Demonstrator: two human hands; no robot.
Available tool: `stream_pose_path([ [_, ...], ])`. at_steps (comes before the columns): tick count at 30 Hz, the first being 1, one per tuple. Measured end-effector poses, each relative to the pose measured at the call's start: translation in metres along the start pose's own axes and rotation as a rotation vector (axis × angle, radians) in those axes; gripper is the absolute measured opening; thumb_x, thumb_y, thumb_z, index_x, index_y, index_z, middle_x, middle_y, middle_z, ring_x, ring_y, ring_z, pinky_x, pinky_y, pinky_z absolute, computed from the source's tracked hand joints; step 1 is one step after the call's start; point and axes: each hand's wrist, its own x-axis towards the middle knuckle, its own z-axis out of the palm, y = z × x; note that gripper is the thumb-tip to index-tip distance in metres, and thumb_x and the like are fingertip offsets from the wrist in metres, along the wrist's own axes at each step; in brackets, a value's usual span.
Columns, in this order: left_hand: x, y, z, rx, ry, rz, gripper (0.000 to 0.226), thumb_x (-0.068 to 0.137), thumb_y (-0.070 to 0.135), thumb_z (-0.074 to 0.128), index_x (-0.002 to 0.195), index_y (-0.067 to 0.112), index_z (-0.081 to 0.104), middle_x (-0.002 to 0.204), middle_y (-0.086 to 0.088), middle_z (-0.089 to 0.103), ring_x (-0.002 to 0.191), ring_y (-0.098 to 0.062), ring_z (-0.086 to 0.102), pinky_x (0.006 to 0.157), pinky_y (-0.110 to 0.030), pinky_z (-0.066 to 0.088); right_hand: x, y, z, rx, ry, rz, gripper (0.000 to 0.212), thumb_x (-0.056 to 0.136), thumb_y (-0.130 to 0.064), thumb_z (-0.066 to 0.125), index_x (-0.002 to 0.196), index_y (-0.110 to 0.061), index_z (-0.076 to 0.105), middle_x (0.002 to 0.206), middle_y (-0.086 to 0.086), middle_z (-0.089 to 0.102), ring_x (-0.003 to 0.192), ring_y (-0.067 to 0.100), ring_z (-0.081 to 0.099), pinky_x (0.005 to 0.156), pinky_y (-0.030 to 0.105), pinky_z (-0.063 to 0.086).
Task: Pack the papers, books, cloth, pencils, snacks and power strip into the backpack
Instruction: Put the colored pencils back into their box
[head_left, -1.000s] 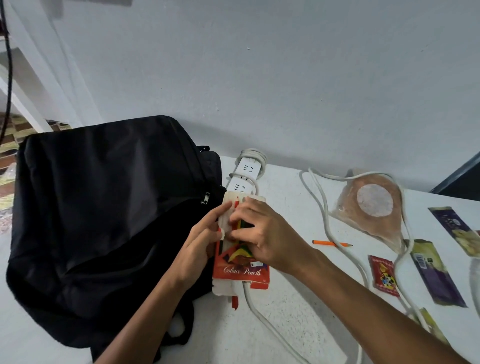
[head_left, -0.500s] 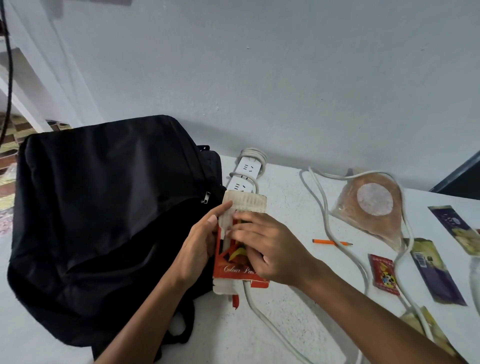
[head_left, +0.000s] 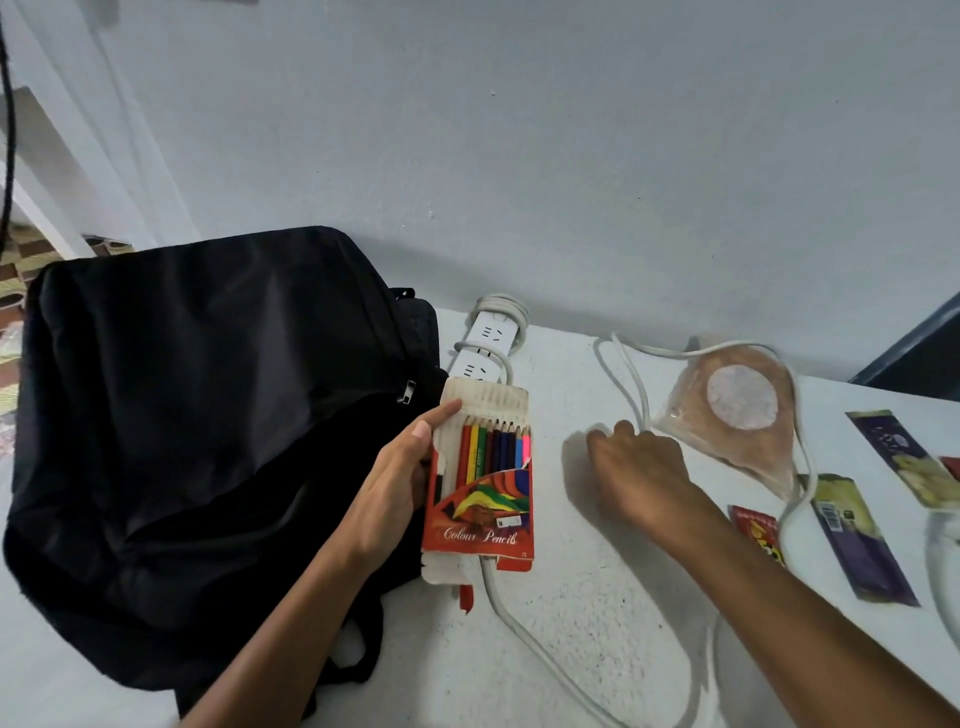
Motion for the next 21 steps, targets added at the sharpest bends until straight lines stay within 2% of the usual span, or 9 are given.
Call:
stream_pose_path([
  [2,0.000,0.000,0.001,0.010,-0.002,0.004,0.048,0.091,0.049,0.032,0.131,0.030,0.049,0.121,-0.006,0.065,0.108,-0.030,0.065,0.087,-0.048,0.055,-0.001,0.001,0.002,-0.034,-0.011,-0.009,0.033,0.091,-0.010,0.046,0.124,-0.008,0.049,0.118,0.009,0.056,0.106,0.028,0.059,0.078,0.033,0.042],
  [5,-0.001,0.001,0.001,0.036,0.000,0.019,0.049,0.089,0.050,0.031,0.131,0.031,0.049,0.118,-0.004,0.065,0.107,-0.028,0.066,0.083,-0.042,0.057,-0.001,0.003,-0.005,-0.015,0.021,-0.047,0.028,0.090,-0.006,0.043,0.115,-0.011,0.053,0.109,0.006,0.064,0.098,0.025,0.063,0.072,0.031,0.040],
  [7,-0.001,0.001,0.001,0.051,0.007,0.024,0.047,0.089,0.050,0.031,0.129,0.034,0.050,0.114,-0.003,0.066,0.104,-0.027,0.067,0.080,-0.038,0.058,0.000,0.003,-0.007,0.024,0.038,-0.075,0.023,0.087,-0.005,0.045,0.105,-0.015,0.055,0.102,0.005,0.066,0.093,0.025,0.063,0.068,0.029,0.038],
  [9,-0.002,0.002,0.002,0.057,0.008,0.032,0.046,0.089,0.050,0.031,0.128,0.035,0.051,0.113,-0.002,0.067,0.104,-0.027,0.067,0.078,-0.036,0.058,0.003,0.002,-0.007,0.078,0.105,-0.115,0.013,0.085,-0.006,0.047,0.088,-0.017,0.052,0.092,0.004,0.066,0.085,0.023,0.062,0.067,0.031,0.044],
  [11,-0.002,0.002,0.002,0.061,0.008,0.034,0.046,0.088,0.050,0.031,0.128,0.034,0.050,0.114,-0.003,0.066,0.103,-0.026,0.067,0.078,-0.035,0.058,0.011,0.002,0.000,0.239,0.167,-0.133,0.008,0.083,-0.007,0.052,0.081,-0.015,0.054,0.084,0.003,0.063,0.076,0.018,0.058,0.066,0.029,0.049],
  [15,-0.002,0.003,0.003,0.062,0.005,0.036,0.047,0.088,0.050,0.031,0.129,0.034,0.050,0.118,-0.005,0.064,0.104,-0.027,0.067,0.080,-0.037,0.058,0.025,-0.002,0.003,0.740,0.369,-0.223,0.010,0.082,-0.006,0.063,0.090,-0.011,0.064,0.086,-0.003,0.056,0.077,0.007,0.053,0.065,0.012,0.043],
  [18,-0.002,0.002,0.002,0.069,-0.001,0.024,0.048,0.088,0.052,0.031,0.130,0.035,0.049,0.121,-0.010,0.060,0.105,-0.029,0.066,0.081,-0.039,0.057,0.021,-0.015,-0.005,1.012,0.507,-0.336,0.012,0.085,0.000,0.062,0.094,-0.007,0.068,0.091,-0.005,0.054,0.089,0.006,0.057,0.071,0.008,0.050],
  [21,-0.002,0.001,0.001,0.055,-0.005,0.026,0.048,0.089,0.051,0.031,0.130,0.033,0.049,0.120,-0.012,0.062,0.105,-0.030,0.066,0.081,-0.038,0.057,0.014,-0.029,-0.011,1.108,0.515,-0.502,0.022,0.088,0.004,0.059,0.106,-0.004,0.069,0.106,-0.003,0.056,0.106,0.006,0.053,0.076,0.012,0.053],
])
